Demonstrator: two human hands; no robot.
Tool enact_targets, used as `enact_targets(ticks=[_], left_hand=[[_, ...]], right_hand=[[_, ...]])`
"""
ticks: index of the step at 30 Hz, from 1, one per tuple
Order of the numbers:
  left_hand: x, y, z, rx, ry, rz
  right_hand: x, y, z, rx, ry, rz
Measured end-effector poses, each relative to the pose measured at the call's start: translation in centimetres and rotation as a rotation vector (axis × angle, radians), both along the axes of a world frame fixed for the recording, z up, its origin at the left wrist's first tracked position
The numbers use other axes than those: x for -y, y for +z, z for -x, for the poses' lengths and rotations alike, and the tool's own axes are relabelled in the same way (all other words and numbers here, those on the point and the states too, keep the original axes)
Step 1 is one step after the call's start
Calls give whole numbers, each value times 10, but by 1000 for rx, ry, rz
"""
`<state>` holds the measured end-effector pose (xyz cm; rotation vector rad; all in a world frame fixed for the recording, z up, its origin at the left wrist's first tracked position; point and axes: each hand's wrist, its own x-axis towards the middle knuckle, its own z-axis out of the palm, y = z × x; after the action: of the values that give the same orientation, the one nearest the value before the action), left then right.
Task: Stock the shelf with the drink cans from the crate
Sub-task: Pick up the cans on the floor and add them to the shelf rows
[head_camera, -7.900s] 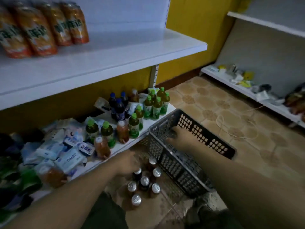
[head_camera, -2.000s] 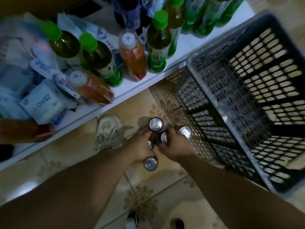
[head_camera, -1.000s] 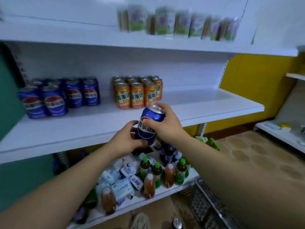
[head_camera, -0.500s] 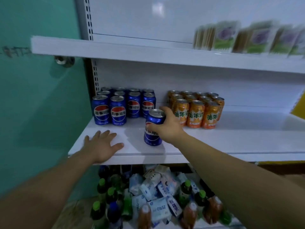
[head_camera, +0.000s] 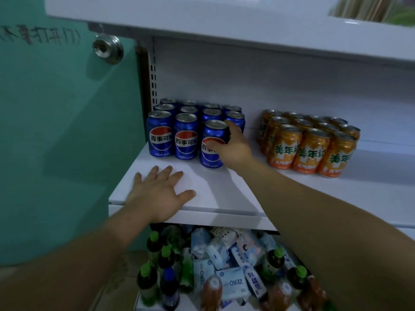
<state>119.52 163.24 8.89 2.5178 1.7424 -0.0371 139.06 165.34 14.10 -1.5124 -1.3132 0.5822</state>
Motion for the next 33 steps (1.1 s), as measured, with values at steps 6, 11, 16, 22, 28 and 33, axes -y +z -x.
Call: enact_targets(ticks=[6,11,16,22,28,33], left_hand=[[2,-1,1,12,5,-4],[0,-1,1,19,4,-1],[-1,0,3,39,18,24],[0,13,7,46,60,98],[87,33,-97,316,-287,171],[186,9,-181,316,-620,244]], right_hand=[[-20,-2,0,54,-18,32],[-32,-5,4,46,-69,49],[-8,-2,3,160,-47,115],[94,23,-58,473,-103,350],[215,30,-127,548,-292,494],[310,5,-162,467,-392,605]])
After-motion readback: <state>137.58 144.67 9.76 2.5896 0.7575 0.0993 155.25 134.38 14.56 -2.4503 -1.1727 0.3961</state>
